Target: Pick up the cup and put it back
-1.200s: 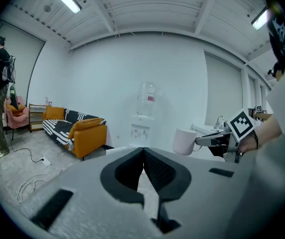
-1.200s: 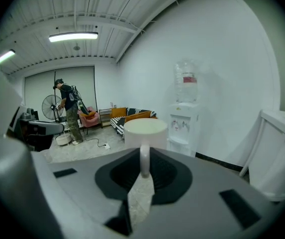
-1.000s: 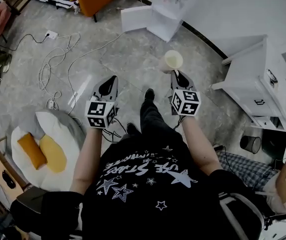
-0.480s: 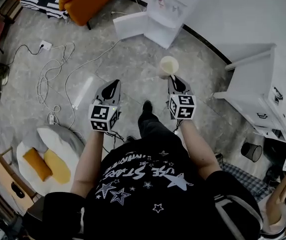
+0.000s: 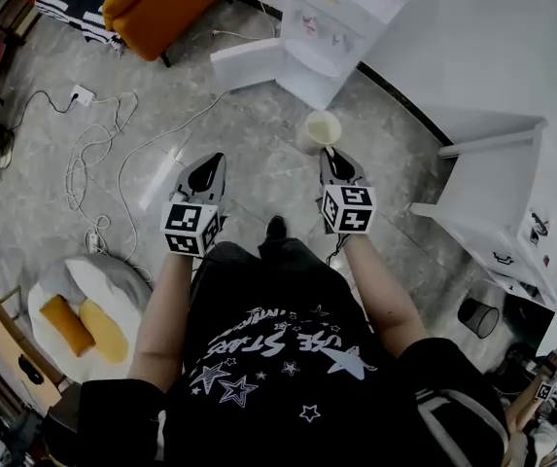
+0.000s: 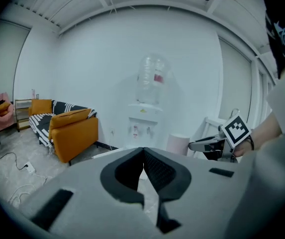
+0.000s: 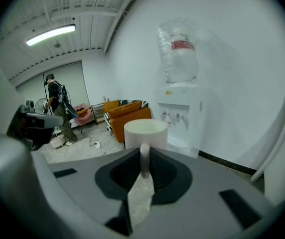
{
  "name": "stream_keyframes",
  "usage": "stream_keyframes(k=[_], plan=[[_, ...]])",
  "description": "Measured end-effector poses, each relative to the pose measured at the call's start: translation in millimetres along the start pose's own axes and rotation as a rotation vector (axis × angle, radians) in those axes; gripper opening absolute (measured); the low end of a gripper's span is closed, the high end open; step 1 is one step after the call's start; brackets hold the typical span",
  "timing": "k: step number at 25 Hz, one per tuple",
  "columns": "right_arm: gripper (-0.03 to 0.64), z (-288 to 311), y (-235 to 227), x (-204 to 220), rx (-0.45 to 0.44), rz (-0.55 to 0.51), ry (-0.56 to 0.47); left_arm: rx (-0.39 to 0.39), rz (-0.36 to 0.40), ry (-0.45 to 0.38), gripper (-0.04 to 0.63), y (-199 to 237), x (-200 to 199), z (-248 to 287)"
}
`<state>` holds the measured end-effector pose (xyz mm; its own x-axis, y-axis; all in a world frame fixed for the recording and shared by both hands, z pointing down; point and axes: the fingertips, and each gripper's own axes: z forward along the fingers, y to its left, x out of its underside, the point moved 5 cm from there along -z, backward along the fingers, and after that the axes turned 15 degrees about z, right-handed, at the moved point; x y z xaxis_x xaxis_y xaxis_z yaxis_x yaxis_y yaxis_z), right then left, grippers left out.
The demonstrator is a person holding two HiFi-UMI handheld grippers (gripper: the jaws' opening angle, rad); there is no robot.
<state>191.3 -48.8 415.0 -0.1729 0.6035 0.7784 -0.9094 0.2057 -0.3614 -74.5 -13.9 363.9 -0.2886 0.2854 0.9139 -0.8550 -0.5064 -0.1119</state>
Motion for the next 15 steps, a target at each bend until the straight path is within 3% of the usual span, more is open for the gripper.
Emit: stream_keyframes(k=[5,15], plan=[[0.046,32.1,-14.6,4.9,-0.007,-0.036,0.048,0.024,0.016,-0.011,0.009,6.8,-1.0,32.8],[0.046,122.5,-43.4,41.5,0.06,-0.009,0.14,0.054,-0.054,0.064,0.009,37.2,70.0,113.2]])
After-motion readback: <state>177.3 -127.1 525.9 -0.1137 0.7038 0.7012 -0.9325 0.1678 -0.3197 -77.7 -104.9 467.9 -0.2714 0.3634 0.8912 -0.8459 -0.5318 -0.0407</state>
